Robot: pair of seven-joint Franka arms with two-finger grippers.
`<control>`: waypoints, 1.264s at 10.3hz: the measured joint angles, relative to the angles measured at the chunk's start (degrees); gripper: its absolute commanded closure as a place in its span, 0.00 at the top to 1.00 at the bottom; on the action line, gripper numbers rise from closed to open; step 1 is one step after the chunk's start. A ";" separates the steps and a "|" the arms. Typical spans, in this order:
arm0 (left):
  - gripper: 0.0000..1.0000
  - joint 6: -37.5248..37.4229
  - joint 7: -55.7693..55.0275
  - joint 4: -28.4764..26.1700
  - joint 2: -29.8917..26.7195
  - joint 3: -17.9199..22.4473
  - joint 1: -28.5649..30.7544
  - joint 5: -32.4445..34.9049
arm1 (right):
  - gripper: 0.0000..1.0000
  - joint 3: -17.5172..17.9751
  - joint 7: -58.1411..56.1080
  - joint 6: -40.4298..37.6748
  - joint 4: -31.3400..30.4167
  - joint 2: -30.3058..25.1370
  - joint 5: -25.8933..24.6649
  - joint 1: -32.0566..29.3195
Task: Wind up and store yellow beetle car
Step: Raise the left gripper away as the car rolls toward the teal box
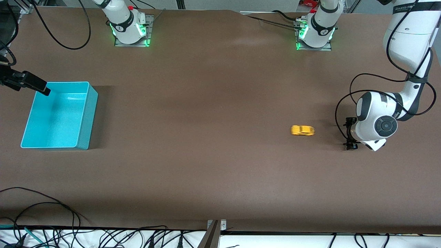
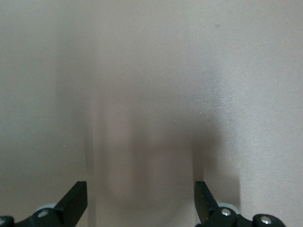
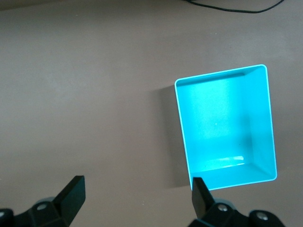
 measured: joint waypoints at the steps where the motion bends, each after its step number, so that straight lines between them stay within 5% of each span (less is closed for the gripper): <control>1: 1.00 -0.11 0.00 0.48 -0.07 -0.02 0.00 0.00 | 1.00 0.00 0.00 0.00 0.00 0.00 0.00 0.00; 7: 1.00 -2.30 0.47 1.32 -2.42 -1.46 0.00 -0.75 | 1.00 0.00 0.00 0.00 0.00 0.00 0.00 0.00; 13: 0.99 -11.70 16.30 8.07 -6.12 -4.44 -0.10 -5.21 | 1.00 0.05 0.00 0.00 0.00 0.00 0.00 0.05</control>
